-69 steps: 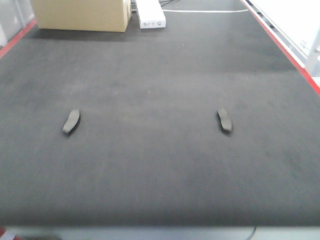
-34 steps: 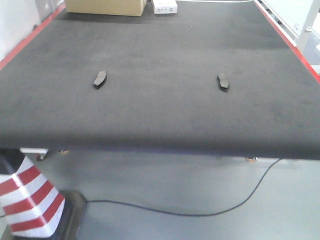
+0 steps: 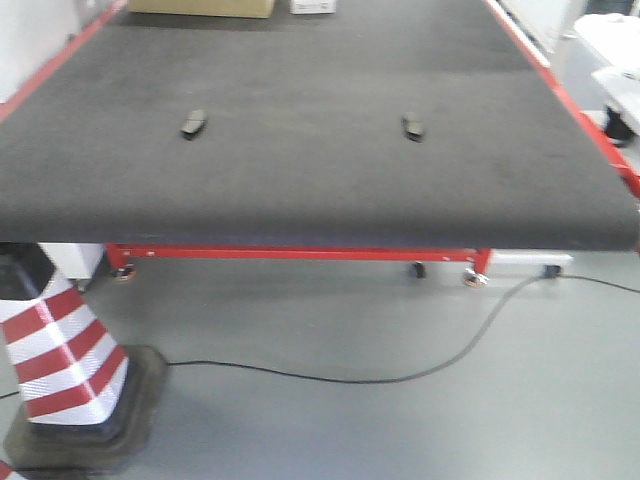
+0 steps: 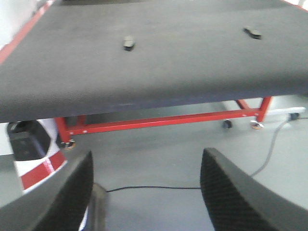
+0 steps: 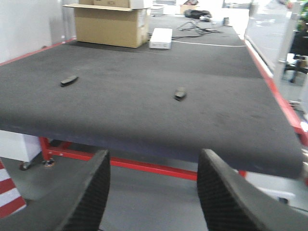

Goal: Move and align brake pads A on conveyor
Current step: 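Drive backward and turn away from the conveyor belt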

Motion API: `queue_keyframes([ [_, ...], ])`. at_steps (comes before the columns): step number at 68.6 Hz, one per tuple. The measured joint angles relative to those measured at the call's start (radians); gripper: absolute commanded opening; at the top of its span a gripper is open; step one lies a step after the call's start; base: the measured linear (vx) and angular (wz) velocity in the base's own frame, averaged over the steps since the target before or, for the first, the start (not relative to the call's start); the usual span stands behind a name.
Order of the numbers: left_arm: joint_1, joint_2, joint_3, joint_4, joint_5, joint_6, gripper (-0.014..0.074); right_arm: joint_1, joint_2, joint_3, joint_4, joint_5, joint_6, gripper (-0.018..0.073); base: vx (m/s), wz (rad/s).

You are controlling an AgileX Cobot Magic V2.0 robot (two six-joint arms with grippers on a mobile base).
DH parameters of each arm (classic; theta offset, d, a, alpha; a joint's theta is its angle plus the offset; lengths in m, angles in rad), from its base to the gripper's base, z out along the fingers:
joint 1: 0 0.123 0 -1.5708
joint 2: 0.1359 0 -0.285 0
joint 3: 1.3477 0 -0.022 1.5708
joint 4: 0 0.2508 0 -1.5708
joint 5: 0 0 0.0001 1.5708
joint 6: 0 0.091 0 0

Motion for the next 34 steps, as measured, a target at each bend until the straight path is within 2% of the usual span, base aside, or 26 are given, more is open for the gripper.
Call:
queue_keyframes([
  [14,0.000,-0.001,0.000,0.000,0.000,0.000,0.0450,0.000,0.000,0.000,0.000,0.000,0.000,0.0400,-0.20,-0.55],
  [34,0.000,-0.001,0.000,0.000,0.000,0.000,0.0450,0.000,0.000,0.000,0.000,0.000,0.000,0.0400,-0.21,-0.88],
])
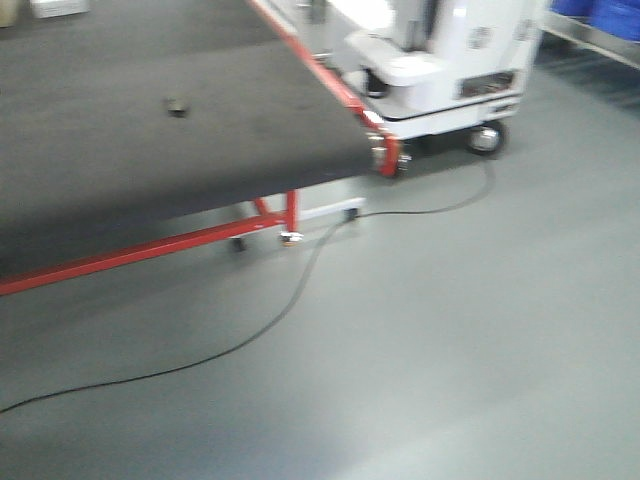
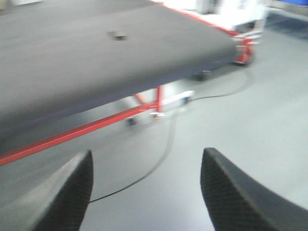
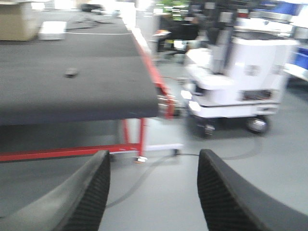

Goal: Move and align brake pads A on conveyor
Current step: 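Drive backward and turn away from the conveyor belt, then drive along the yellow-lined aisle toward the blue bin racks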

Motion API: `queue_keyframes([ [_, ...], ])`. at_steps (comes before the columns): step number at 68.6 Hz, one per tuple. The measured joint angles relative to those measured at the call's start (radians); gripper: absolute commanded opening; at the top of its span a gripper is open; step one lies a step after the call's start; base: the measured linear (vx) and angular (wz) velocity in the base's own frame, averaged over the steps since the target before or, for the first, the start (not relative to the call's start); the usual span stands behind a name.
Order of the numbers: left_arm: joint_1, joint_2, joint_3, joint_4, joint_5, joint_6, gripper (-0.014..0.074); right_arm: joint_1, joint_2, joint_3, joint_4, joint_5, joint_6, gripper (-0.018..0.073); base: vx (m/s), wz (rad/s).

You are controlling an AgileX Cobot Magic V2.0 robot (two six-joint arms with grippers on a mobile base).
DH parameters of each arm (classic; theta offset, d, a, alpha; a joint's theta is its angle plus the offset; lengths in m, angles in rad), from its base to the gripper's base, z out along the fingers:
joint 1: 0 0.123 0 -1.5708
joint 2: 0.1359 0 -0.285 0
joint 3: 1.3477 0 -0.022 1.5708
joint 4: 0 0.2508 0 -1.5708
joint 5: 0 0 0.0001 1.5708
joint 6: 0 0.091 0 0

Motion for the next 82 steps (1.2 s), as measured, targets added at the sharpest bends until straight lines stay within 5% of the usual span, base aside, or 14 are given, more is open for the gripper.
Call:
queue_keyframes([
  [82,0.000,0.000,0.000,0.000,0.000,0.000,0.0450,0.000,-0.001,0.000,0.000,0.000,0.000,0.0400,-0.09,-0.79],
])
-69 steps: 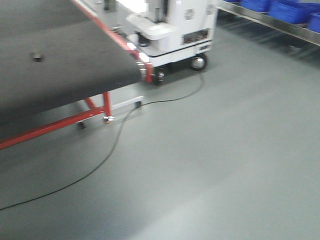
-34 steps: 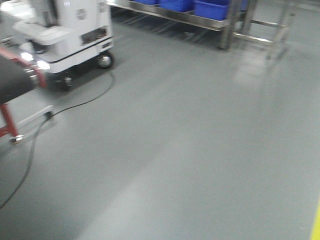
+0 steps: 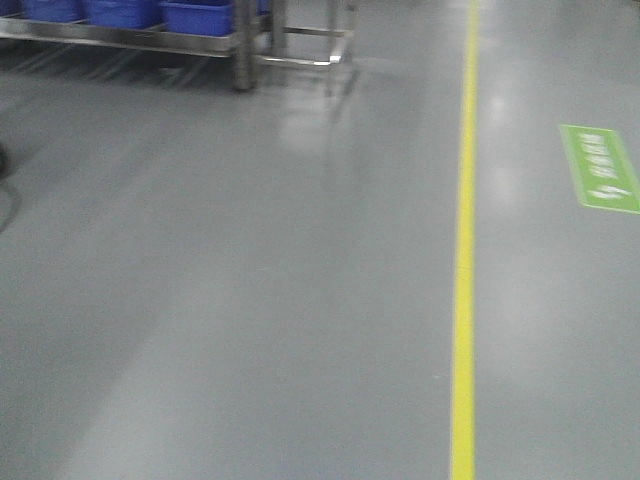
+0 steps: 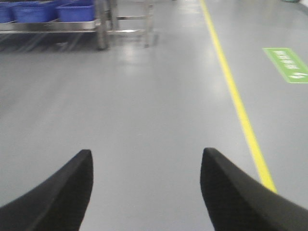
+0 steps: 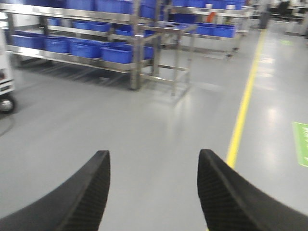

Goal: Move and align brake pads A on conveyor
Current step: 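Drive along the yellow-lined aisle toward the blue bin racks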

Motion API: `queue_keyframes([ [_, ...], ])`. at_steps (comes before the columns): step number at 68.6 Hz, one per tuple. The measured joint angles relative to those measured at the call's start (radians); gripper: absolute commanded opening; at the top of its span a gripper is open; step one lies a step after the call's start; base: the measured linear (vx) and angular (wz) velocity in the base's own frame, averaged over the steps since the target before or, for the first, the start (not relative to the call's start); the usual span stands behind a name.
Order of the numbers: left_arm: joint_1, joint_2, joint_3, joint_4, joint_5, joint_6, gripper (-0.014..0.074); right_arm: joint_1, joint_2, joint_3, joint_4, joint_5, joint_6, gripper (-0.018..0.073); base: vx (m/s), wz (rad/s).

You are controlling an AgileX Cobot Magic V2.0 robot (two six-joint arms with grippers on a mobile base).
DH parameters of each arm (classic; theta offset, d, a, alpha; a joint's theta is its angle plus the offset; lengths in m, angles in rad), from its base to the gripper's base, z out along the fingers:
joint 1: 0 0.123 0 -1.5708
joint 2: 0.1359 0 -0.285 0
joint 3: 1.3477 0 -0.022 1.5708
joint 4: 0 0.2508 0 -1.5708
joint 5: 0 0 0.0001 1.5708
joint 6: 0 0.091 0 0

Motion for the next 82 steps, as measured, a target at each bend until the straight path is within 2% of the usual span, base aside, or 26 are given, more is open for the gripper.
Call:
queue_keyframes([
  [22,0.000,0.000,0.000,0.000,0.000,0.000,0.0450,0.000,0.000,0.000,0.000,0.000,0.000,0.0400,0.07,-0.78],
  [47,0.000,0.000,0.000,0.000,0.000,0.000,0.0450,0.000,0.000,0.000,0.000,0.000,0.000,0.0400,0.20,-0.50],
  [65,0.000,0.000,0.000,0.000,0.000,0.000,0.0450,0.000,0.000,0.000,0.000,0.000,0.000,0.0400,0.35,-0.17],
  [82,0.000,0.000,0.000,0.000,0.000,0.000,0.0450,0.000,0.000,0.000,0.000,0.000,0.000,0.0400,0.48,0.23],
])
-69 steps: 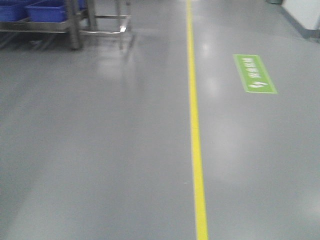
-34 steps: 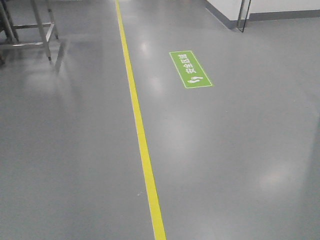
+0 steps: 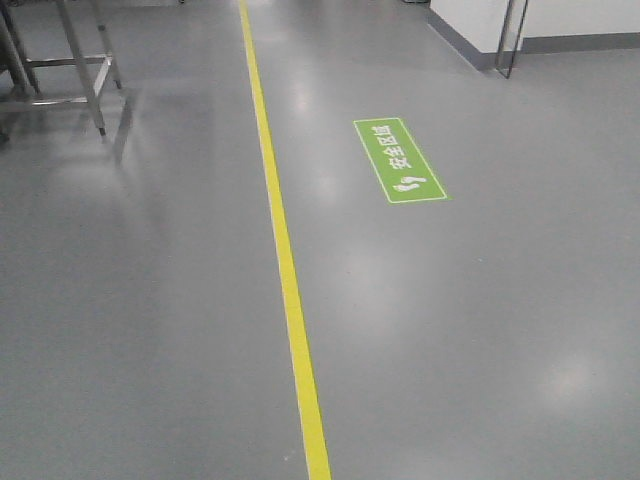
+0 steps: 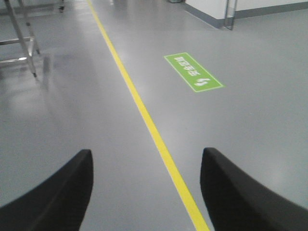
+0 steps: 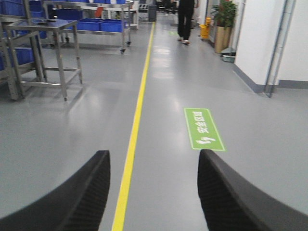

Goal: Move and align brake pads A on conveyor
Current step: 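Drive along the yellow-lined aisle toward the blue bin racks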

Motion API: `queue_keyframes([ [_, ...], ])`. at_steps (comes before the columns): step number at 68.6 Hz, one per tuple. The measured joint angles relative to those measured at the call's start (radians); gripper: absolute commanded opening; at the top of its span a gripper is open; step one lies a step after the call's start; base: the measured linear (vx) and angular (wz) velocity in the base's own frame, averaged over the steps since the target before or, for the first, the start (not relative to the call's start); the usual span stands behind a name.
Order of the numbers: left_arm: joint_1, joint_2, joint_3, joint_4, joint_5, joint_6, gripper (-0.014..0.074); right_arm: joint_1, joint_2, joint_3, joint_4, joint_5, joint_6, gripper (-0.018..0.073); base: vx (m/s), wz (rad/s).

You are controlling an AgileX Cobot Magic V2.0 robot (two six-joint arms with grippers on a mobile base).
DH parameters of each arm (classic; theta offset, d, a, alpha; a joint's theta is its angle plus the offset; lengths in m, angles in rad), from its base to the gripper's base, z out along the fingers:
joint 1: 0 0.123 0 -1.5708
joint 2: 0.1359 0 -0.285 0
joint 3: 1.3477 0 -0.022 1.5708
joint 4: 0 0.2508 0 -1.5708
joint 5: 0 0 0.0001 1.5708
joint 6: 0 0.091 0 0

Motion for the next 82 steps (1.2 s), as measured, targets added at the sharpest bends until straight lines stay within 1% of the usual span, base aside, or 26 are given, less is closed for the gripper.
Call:
queue_keyframes([
  [27,0.000,0.000,0.000,0.000,0.000,0.000,0.0450,0.000,0.000,0.000,0.000,0.000,0.000,0.0400,0.55,0.28],
  [82,0.000,0.000,0.000,0.000,0.000,0.000,0.0450,0.000,0.000,0.000,0.000,0.000,0.000,0.0400,0.65,-0.01],
])
